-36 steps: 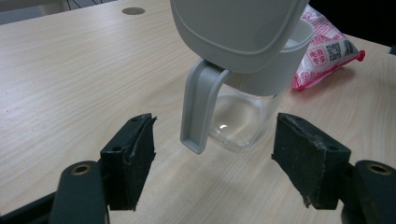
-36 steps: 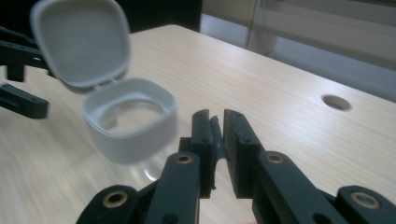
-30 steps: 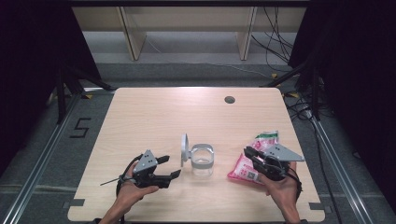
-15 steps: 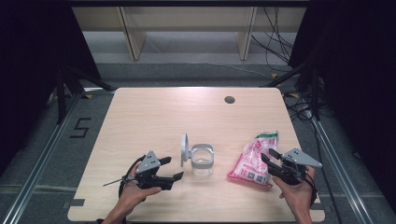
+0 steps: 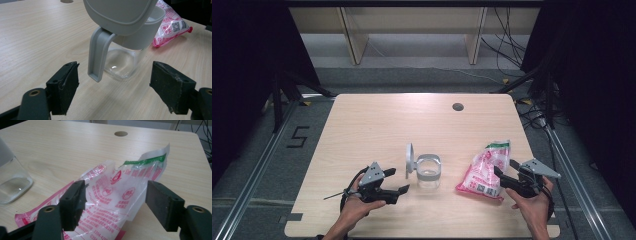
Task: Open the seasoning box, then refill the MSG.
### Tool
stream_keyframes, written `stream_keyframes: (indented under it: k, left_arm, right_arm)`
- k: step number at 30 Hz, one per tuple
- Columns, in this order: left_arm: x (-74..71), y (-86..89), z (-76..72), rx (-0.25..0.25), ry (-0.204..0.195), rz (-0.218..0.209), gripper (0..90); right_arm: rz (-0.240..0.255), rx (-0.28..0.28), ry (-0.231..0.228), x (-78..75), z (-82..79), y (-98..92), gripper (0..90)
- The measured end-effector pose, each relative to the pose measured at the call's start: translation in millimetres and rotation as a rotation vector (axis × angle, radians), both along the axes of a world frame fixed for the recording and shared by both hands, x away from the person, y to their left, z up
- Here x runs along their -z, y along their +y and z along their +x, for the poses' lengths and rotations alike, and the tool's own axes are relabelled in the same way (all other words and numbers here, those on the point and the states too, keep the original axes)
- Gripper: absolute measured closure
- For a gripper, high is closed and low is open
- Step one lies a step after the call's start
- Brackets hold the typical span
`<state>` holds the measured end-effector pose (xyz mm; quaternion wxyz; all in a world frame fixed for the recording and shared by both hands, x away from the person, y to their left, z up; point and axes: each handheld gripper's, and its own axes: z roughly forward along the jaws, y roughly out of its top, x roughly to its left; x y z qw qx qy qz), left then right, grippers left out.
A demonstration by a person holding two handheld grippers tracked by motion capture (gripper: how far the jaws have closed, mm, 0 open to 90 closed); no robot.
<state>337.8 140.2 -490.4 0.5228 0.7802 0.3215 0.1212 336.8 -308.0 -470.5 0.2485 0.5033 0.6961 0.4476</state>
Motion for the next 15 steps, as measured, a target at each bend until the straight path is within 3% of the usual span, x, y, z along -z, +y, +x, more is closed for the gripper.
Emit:
stream_keyframes:
  k: [2, 4, 8, 9, 11, 12, 14, 15]
  left_arm:
    - [-0.5, -0.1, -0.3, 0.001, -0.002, 0.0, 22.1]
    - [-0.7, -0.2, -0.4, -0.004, -0.001, -0.005, 22.2]
    - [-1.2, 0.4, -0.5, -0.009, -0.008, 0.005, 22.2]
    - [-1.3, 0.4, -0.4, -0.009, -0.007, 0.005, 22.3]
    - [-0.8, -0.2, -0.7, -0.004, -0.003, -0.001, 22.4]
    - [-0.4, -0.5, -0.9, -0.002, -0.003, -0.003, 22.4]
    - [-0.3, -0.8, -1.6, 0.002, -0.004, 0.005, 22.4]
    - [-0.2, -1.6, -2.1, 0.001, -0.002, -0.001, 22.4]
  right_arm:
    - [-0.027, -0.031, -0.008, 3.4, 3.8, -5.1, 27.8]
    - [-0.046, -0.015, -0.001, 6.5, 4.4, -7.2, 27.0]
    - [-0.014, -0.008, 0.03, 8.6, 6.4, -10.7, 24.0]
    - [-0.036, -0.017, 0.012, 10.2, 9.2, -12.9, 23.7]
    - [-0.023, -0.018, 0.037, 9.8, 8.7, -15.2, 23.6]
    - [-0.034, -0.008, 0.017, 11.5, 10.2, -15.8, 23.5]
    - [-0.007, 0.001, 0.05, 10.4, 8.4, -15.7, 23.3]
    - [-0.011, 0.014, 0.035, 11.7, 9.7, -15.5, 23.4]
